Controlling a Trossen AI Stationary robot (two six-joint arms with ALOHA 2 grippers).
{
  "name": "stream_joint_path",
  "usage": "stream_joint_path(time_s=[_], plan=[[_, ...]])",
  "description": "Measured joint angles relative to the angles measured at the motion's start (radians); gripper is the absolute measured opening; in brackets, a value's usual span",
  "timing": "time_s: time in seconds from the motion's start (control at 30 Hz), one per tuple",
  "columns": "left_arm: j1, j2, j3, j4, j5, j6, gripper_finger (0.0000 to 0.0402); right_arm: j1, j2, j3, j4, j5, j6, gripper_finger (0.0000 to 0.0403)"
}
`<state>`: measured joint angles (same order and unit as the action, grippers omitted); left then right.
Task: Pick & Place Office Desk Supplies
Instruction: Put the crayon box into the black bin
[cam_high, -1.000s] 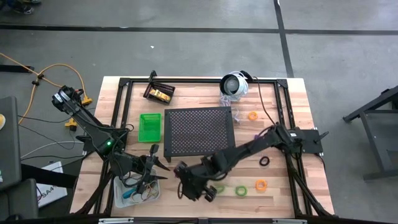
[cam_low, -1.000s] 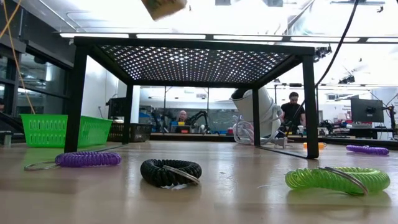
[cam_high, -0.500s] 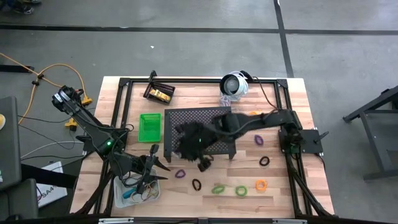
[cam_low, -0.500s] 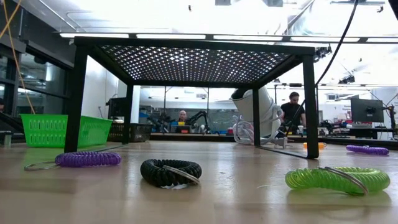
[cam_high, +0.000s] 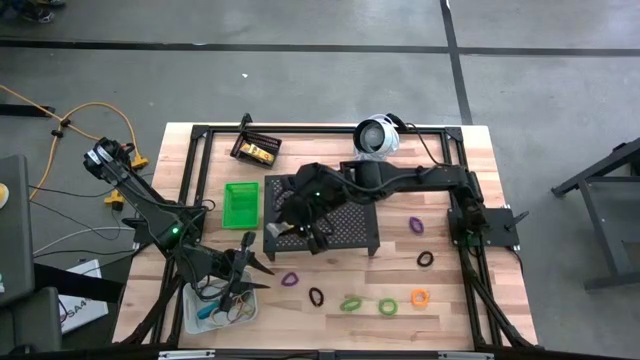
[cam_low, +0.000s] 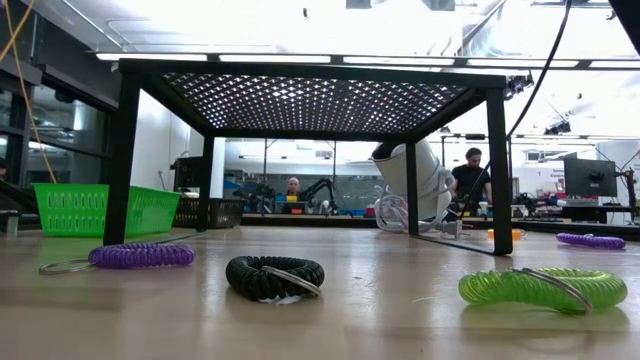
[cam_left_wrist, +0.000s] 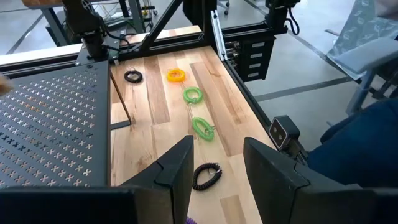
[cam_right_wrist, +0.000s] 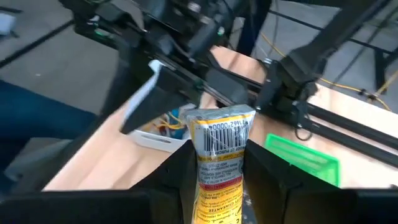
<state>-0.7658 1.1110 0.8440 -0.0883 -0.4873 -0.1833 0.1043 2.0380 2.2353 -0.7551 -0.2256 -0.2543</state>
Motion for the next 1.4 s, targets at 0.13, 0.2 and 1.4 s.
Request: stream_joint_path(time_s=[0.13,0.2,1.4], plan=[[0.000,0.000,0.000,0.000,0.000,0.000,0.0134,0.009,0.000,0.000,0.007,-0.065,0.041,0.0110],[0.000,0.000,0.000,0.000,0.000,0.000,0.0134,0.014,0.000,0.000,0.012,-0.108,0.084,0.0110],[0.000,0.000,0.000,0.112,0.000,0.005,0.0134,0.198,0.000,0.000,0.266,-0.169,0.262,0.0110]])
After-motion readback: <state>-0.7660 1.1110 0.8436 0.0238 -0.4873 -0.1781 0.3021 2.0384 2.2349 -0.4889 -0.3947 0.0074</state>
